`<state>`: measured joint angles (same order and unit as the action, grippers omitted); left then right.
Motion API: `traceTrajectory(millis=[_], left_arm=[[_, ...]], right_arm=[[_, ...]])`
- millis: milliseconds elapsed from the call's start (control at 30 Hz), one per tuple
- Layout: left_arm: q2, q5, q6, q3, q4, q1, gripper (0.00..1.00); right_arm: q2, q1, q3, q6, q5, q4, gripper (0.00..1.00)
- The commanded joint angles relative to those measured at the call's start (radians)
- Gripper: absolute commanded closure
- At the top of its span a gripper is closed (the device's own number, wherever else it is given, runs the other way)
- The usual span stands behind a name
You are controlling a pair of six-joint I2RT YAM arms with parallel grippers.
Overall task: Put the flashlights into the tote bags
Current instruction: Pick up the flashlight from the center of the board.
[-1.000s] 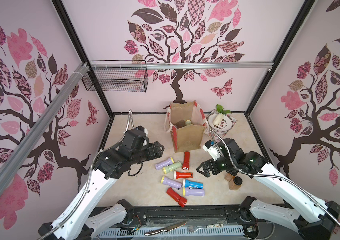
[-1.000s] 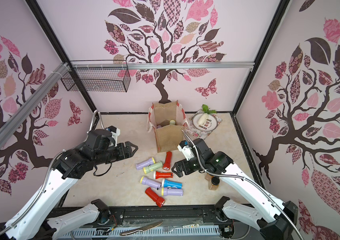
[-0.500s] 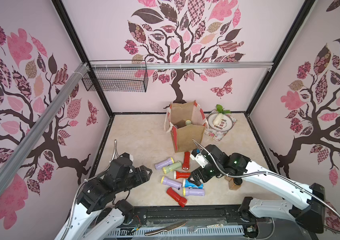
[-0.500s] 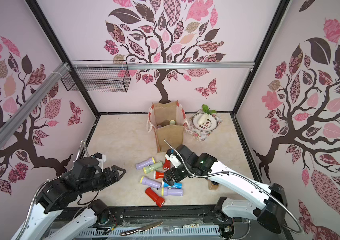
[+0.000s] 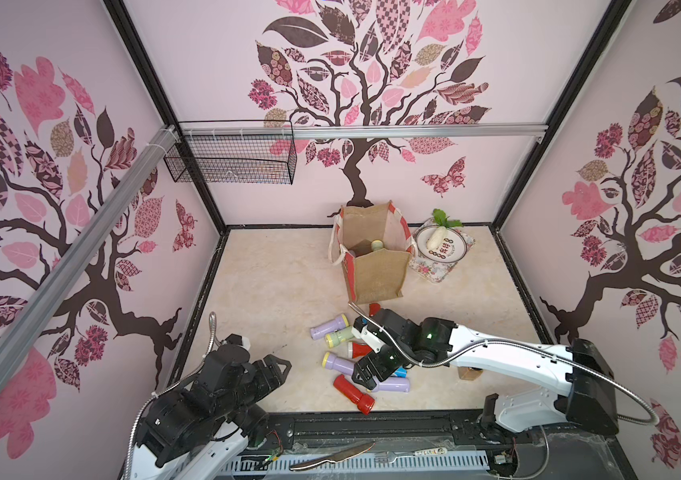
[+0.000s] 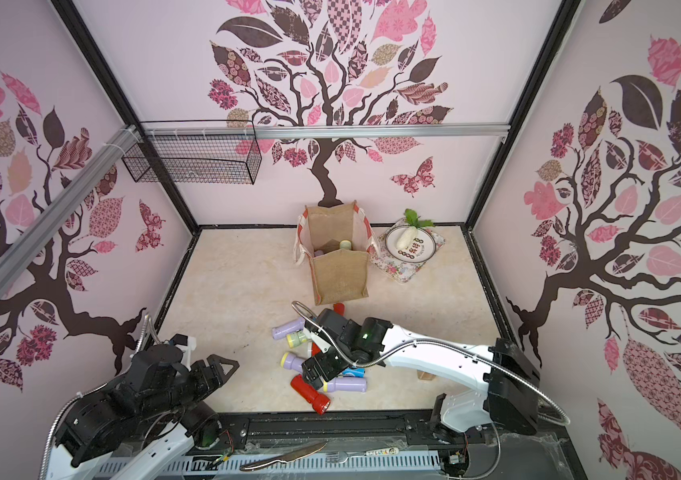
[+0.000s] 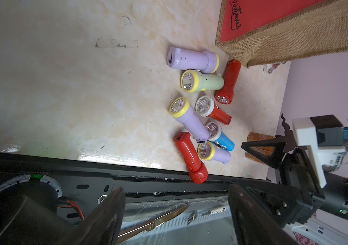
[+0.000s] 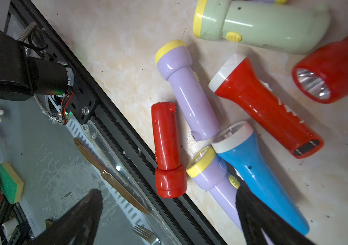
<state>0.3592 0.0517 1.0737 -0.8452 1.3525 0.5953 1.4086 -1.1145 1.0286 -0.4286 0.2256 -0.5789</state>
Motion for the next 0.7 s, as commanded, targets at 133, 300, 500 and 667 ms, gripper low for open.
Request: traceTrajectory(millis=[133,300,500,667], left_arm=[[-0.036,-0.015,0.044,0.045,0.024,0.000,0.21],[-0.062,-0.013,0.055,0.070,0.016,0.000,0.21],[-0.066,-0.018,0.060,0.069,0.014,0.001,0.21],[-0.072,-0.017,0.059,0.075,0.018,0.000,0.21]], right_arm=[[0.066,-0.038,0.030,-0.013,-0.017,0.047,0.02],[0.104,-0.063,0.034,-0.024,-0.027,0.065,0.05],[0.168,-0.092,0.068,-0.028,-0.042,0.055,0.10],[0.205,-0.099,0.078,-0.029,-0.054,0.053,0.13]])
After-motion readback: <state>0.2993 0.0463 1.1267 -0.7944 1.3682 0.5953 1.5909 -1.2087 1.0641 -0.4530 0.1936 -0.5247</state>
